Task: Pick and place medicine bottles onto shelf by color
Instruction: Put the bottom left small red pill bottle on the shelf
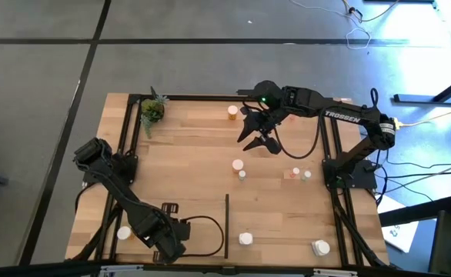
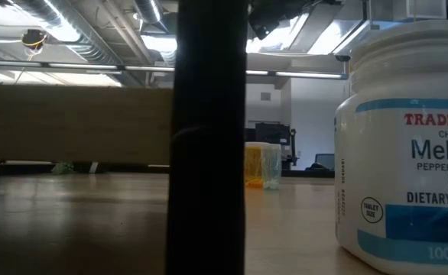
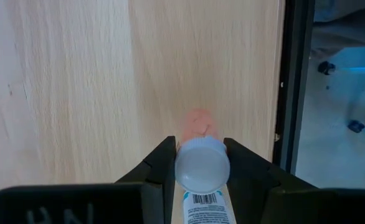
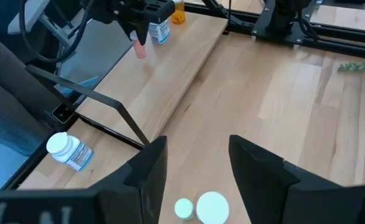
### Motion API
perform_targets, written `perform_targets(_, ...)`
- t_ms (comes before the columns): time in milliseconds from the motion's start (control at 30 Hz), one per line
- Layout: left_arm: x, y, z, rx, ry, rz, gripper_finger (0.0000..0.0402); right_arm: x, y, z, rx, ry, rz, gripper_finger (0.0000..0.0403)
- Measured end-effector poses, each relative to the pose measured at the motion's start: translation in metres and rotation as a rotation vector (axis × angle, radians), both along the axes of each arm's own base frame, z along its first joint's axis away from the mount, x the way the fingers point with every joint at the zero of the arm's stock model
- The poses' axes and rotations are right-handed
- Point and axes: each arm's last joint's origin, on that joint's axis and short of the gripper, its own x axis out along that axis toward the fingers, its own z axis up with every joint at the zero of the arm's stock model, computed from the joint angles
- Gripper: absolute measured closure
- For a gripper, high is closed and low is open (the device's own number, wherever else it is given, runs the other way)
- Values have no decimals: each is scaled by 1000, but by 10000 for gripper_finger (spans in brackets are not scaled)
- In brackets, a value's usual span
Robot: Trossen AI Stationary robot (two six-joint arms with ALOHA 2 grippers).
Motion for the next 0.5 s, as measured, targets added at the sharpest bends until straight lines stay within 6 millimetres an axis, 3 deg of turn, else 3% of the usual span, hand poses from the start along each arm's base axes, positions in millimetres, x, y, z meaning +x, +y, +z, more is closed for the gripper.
perform_targets(267, 3, -5, -15, 7, 60, -3, 304, 0, 0, 0, -1, 0, -1, 228)
perform_targets(500, 3, -5, -16, 19, 67, 1, 304, 0, 0, 0, -2, -2, -1, 228)
